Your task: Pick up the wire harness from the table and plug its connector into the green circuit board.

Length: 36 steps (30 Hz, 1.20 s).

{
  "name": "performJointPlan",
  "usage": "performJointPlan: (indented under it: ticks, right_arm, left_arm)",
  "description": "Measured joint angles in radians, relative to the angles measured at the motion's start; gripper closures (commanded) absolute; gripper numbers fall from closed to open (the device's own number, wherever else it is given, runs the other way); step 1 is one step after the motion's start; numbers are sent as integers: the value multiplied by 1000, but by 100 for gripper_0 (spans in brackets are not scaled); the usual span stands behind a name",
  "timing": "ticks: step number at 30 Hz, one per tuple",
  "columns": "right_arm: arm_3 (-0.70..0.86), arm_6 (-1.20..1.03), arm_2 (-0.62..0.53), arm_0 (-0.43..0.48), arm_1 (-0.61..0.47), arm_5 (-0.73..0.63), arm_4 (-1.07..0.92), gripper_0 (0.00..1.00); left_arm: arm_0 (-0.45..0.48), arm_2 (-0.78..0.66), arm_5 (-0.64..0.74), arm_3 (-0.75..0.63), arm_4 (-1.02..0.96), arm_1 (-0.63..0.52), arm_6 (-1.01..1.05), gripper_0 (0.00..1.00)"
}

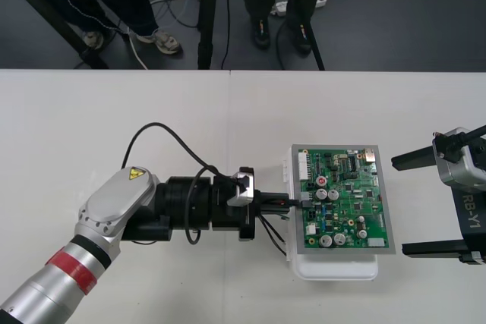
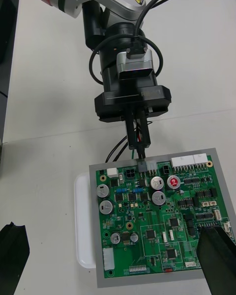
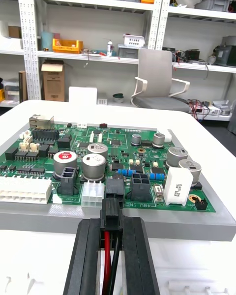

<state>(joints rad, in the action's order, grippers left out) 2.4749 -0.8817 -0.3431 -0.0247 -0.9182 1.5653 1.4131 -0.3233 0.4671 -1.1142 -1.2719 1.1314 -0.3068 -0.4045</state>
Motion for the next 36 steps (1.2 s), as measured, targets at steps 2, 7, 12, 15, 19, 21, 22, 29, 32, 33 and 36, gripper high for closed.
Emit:
performJointPlan:
  ticks: [2, 7, 12, 15, 19, 21, 22, 29, 32, 33, 36]
  right_arm:
    - [0, 0, 0, 0, 0, 0, 0, 0]
    - [0, 0, 0, 0, 0, 0, 0, 0]
    - [0, 0, 0, 0, 0, 0, 0, 0]
    - [0, 0, 0, 0, 0, 0, 0, 0]
    - [0, 0, 0, 0, 0, 0, 0, 0]
    - [0, 0, 0, 0, 0, 0, 0, 0]
    - [0, 0, 0, 0, 0, 0, 0, 0]
    - [0, 0, 0, 0, 0, 0, 0, 0]
    - [0, 0, 0, 0, 0, 0, 0, 0]
    - [0, 0, 0, 0, 0, 0, 0, 0]
    - [0, 0, 0, 0, 0, 0, 1, 0]
  left_arm:
    - [-1, 4, 1, 1, 0, 0, 0, 100]
    - [-1, 11, 2, 2, 0, 0, 0, 100]
    - [-1, 15, 3, 2, 0, 0, 0, 100]
    - [-1, 15, 3, 3, 0, 0, 0, 100]
    - [-1, 15, 3, 3, 0, 0, 0, 100]
    - [-1, 15, 3, 3, 0, 0, 0, 100]
    - [-1, 15, 3, 3, 0, 0, 0, 100]
    - [-1, 15, 3, 3, 0, 1, 0, 100]
    - [-3, 15, 3, 3, 0, 1, 0, 100]
    - [-4, 15, 3, 3, 0, 1, 0, 100]
    - [-5, 15, 5, 3, 0, 3, 0, 100]
